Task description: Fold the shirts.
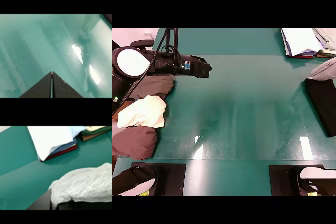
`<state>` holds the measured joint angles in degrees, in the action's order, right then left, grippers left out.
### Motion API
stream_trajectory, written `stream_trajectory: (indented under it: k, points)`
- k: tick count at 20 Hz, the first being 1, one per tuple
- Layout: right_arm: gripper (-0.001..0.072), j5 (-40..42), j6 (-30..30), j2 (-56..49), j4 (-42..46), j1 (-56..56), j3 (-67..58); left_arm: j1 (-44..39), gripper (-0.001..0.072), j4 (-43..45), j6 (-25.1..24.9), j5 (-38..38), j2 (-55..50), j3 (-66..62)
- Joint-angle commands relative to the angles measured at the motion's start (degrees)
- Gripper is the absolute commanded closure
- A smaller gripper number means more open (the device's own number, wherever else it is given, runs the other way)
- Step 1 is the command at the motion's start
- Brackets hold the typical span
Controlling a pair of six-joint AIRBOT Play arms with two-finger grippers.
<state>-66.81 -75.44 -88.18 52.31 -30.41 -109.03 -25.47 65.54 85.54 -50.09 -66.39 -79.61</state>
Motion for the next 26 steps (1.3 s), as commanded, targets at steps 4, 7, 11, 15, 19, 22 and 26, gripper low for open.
stream_trajectory:
  k: [4,7,11,15,19,22,26]
  points:
    - [0.0698,-9.5,0.0,3.6,0.3,-3.1,0.7,0.0,0.0686,0.0,-0.1,-0.5,0.0,0.0]
    - [0.0698,-9.9,0.0,7.8,3.5,-6.6,8.4,0.0,0.0687,0.0,-0.1,-0.5,0.0,0.0]
    - [0.0697,-12.2,0.0,11.8,16.6,-10.2,19.0,0.0,0.0686,0.0,-0.5,-0.5,0.0,0.0]
    - [0.04,-13.1,0.0,13.9,20.4,-14.7,28.2,0.0,0.0686,0.0,-0.5,-0.5,0.0,0.0]
    - [0.0053,-14.4,-1.7,15.6,20.0,-18.9,30.7,0.0,0.0687,0.0,-0.5,-0.5,0.0,0.0]
    - [0.0053,-13.8,-1.7,17.6,14.4,-17.9,27.9,0.0,0.0686,0.0,-0.5,-0.5,0.0,0.0]
    - [0.0056,-11.1,-1.7,21.2,0.0,-7.9,26.1,0.0,0.0686,0.1,-0.5,0.4,0.0,0.0]
